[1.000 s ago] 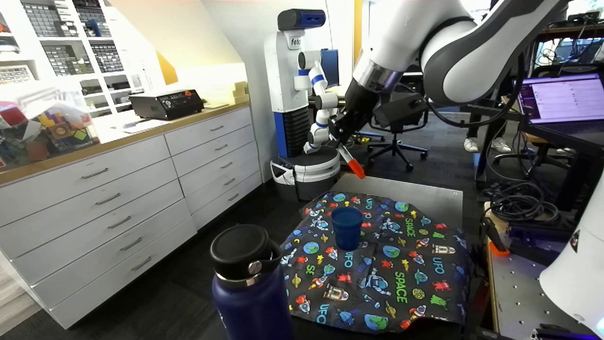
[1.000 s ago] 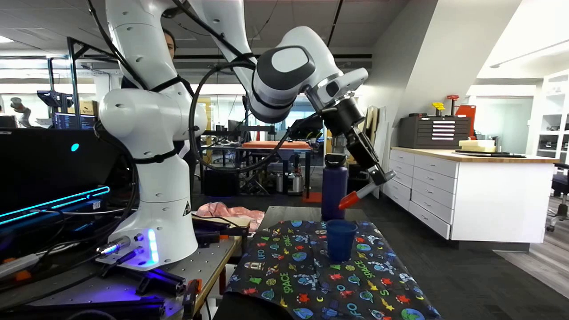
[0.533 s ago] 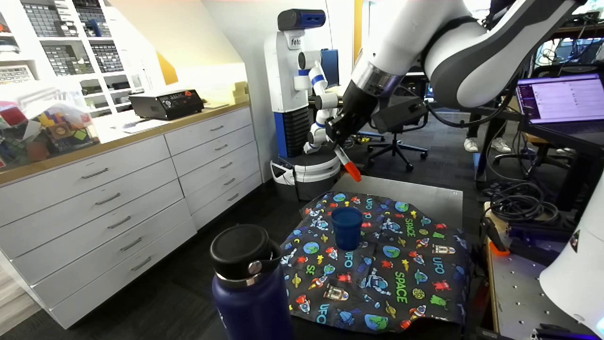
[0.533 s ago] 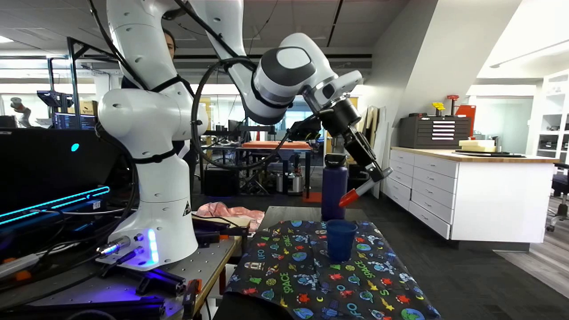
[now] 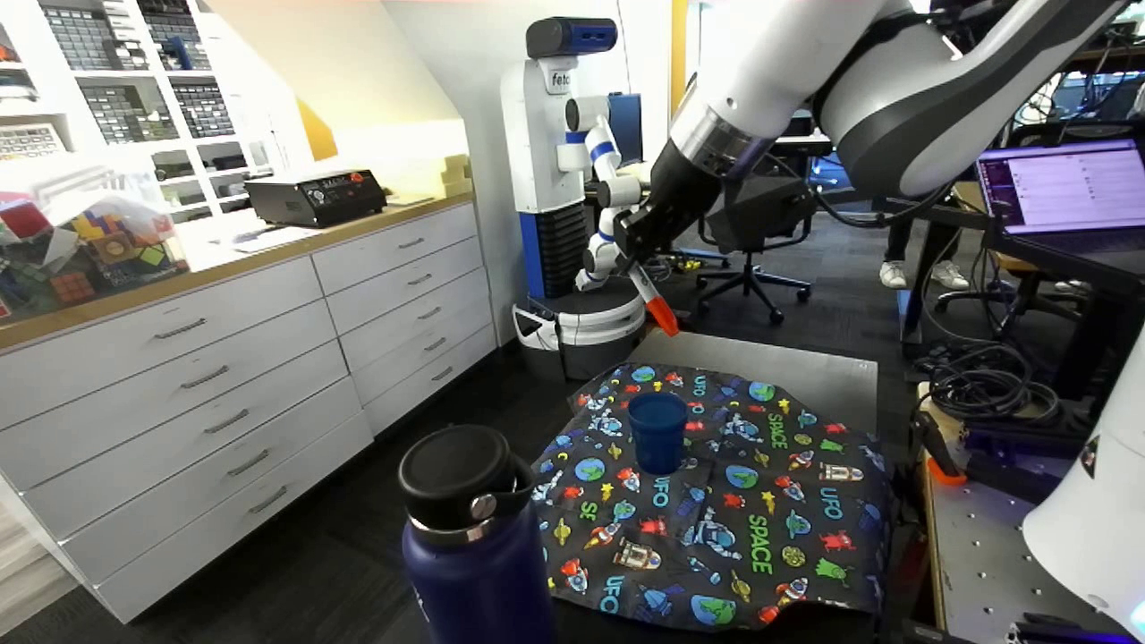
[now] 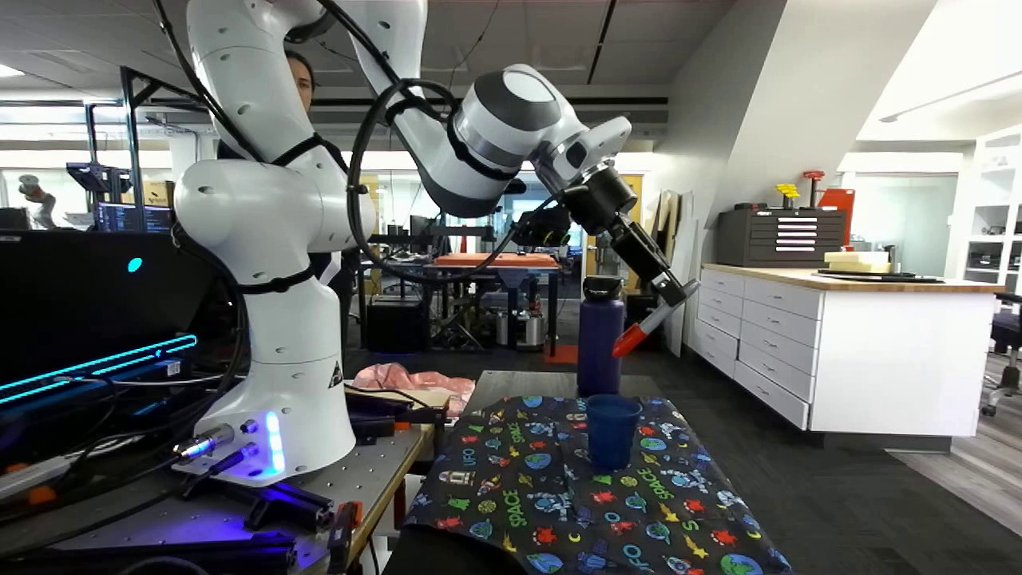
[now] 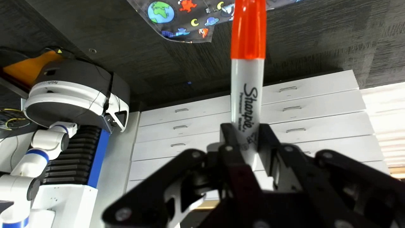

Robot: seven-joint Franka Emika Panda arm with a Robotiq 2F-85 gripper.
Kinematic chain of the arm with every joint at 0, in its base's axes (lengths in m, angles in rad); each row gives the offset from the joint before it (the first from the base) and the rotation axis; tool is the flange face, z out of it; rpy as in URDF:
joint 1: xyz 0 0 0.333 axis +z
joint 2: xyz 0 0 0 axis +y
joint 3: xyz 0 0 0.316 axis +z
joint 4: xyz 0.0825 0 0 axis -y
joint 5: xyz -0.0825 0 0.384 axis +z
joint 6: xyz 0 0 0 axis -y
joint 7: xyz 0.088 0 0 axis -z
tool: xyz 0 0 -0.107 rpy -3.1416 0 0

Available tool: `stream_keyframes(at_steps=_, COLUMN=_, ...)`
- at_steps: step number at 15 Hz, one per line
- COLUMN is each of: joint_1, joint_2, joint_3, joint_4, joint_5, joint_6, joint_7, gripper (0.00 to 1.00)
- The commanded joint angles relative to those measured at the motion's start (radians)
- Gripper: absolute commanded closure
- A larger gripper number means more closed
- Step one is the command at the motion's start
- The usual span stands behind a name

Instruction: Put the pen in the cup

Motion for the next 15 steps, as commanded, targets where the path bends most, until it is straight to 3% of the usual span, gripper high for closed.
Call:
stream_keyframes(at_steps=1, joint_1=-0.028, joint_2=-0.051, joint_3=0.031, joint_4=-0.014, joint_5=-0.116, joint_6=0.005, joint_7=0.139, gripper=0.93)
stream_keyframes(at_steps=15, joint_1=-0.014, joint_2=-0.057, joint_3=0.038, joint_4=-0.01, joint_5=-0.448, joint_6=-0.014, joint_7=0.519, gripper=0.93)
